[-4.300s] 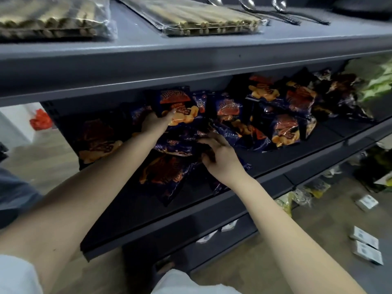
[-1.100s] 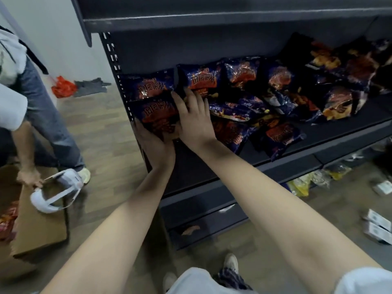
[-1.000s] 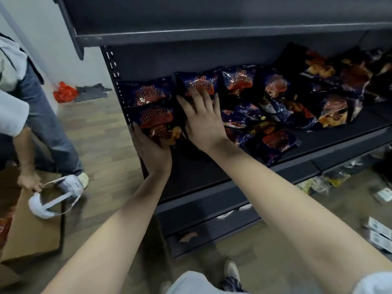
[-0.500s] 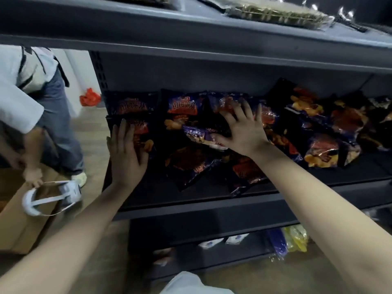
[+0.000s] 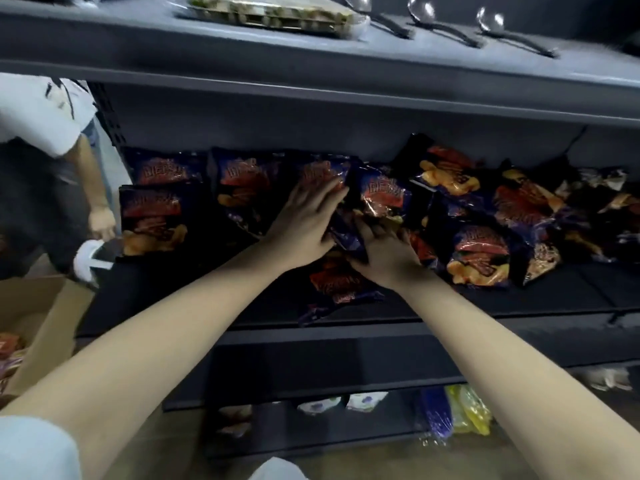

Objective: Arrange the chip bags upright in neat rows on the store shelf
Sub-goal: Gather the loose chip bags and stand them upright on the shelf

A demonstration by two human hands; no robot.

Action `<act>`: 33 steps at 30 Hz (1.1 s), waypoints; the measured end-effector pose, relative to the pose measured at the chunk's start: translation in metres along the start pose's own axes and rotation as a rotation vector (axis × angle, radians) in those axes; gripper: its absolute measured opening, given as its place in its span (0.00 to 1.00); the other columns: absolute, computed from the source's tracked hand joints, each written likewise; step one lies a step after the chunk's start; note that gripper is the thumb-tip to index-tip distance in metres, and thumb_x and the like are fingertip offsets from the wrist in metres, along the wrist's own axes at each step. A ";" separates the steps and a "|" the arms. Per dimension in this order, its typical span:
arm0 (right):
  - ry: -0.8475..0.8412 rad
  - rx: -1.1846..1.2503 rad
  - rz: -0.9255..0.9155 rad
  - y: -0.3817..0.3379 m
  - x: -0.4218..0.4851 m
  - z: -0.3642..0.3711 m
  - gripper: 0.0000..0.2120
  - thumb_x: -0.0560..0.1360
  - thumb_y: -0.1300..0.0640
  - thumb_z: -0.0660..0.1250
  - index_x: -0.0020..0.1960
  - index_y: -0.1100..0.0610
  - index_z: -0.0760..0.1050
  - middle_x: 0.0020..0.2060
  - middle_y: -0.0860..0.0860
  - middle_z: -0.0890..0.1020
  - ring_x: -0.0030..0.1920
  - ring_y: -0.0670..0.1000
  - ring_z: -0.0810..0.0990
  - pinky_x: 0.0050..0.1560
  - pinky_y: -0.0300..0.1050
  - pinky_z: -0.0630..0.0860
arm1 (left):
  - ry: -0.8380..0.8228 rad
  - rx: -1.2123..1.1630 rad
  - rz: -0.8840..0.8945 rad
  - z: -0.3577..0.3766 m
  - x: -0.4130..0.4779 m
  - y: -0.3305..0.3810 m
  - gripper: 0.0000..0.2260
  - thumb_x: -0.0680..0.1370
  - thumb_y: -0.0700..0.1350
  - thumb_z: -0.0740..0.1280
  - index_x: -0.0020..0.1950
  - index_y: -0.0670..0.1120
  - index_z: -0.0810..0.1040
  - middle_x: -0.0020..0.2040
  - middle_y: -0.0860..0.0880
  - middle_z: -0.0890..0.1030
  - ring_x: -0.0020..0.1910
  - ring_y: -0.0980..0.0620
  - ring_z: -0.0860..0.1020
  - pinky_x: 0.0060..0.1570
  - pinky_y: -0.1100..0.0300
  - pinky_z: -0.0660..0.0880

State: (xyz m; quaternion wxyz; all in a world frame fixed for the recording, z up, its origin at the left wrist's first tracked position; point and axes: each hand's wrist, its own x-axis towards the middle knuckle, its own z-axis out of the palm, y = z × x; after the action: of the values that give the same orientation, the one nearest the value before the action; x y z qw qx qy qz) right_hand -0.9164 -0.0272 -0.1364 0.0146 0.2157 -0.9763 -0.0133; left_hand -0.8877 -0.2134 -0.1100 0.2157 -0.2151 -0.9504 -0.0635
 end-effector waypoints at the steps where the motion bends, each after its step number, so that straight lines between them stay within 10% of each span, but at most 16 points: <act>1: 0.017 0.028 -0.005 0.002 -0.004 0.008 0.39 0.75 0.38 0.58 0.77 0.52 0.43 0.75 0.55 0.59 0.75 0.58 0.55 0.73 0.63 0.50 | -0.088 0.036 -0.025 0.007 0.005 0.007 0.36 0.73 0.48 0.67 0.76 0.47 0.52 0.77 0.46 0.53 0.74 0.43 0.54 0.73 0.46 0.47; 6: 0.154 0.071 -0.042 0.006 -0.011 0.021 0.31 0.78 0.48 0.59 0.76 0.56 0.52 0.73 0.55 0.64 0.74 0.58 0.58 0.72 0.66 0.48 | -0.271 0.127 -0.047 0.023 0.014 0.023 0.33 0.75 0.46 0.67 0.75 0.53 0.55 0.77 0.49 0.51 0.75 0.44 0.50 0.73 0.47 0.45; 12: 0.368 0.041 -0.064 0.013 -0.017 0.017 0.25 0.74 0.54 0.65 0.68 0.61 0.68 0.58 0.60 0.78 0.60 0.62 0.75 0.68 0.69 0.58 | -0.082 0.015 -0.040 0.026 0.013 0.027 0.26 0.73 0.35 0.67 0.70 0.47 0.69 0.71 0.47 0.69 0.71 0.44 0.64 0.68 0.47 0.65; 22: 0.588 0.317 -0.134 0.005 -0.013 -0.042 0.30 0.77 0.38 0.49 0.69 0.57 0.68 0.59 0.58 0.77 0.60 0.62 0.75 0.63 0.59 0.68 | 0.211 -0.064 -0.013 -0.059 -0.021 -0.032 0.26 0.72 0.32 0.67 0.69 0.46 0.71 0.69 0.45 0.71 0.71 0.44 0.63 0.69 0.45 0.62; 29: 0.256 0.705 -0.214 -0.058 0.010 -0.067 0.25 0.80 0.43 0.54 0.73 0.54 0.63 0.70 0.55 0.68 0.69 0.54 0.68 0.66 0.41 0.65 | -0.015 0.119 0.217 -0.122 -0.117 -0.081 0.16 0.80 0.42 0.56 0.68 0.45 0.71 0.68 0.46 0.71 0.69 0.44 0.68 0.66 0.46 0.68; 33: -0.314 1.250 -0.290 -0.122 0.023 -0.075 0.26 0.77 0.44 0.62 0.72 0.49 0.64 0.67 0.49 0.72 0.65 0.48 0.73 0.67 0.42 0.69 | -0.011 0.240 0.269 -0.144 -0.165 -0.085 0.18 0.82 0.40 0.46 0.66 0.47 0.70 0.67 0.45 0.73 0.67 0.46 0.68 0.63 0.53 0.67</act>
State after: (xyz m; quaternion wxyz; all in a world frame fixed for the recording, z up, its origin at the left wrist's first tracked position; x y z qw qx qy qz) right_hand -0.8832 -0.1484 -0.0645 -0.2579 0.3085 -0.7518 0.5226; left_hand -0.7349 -0.3833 -0.0547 0.2412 -0.3135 -0.9149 0.0809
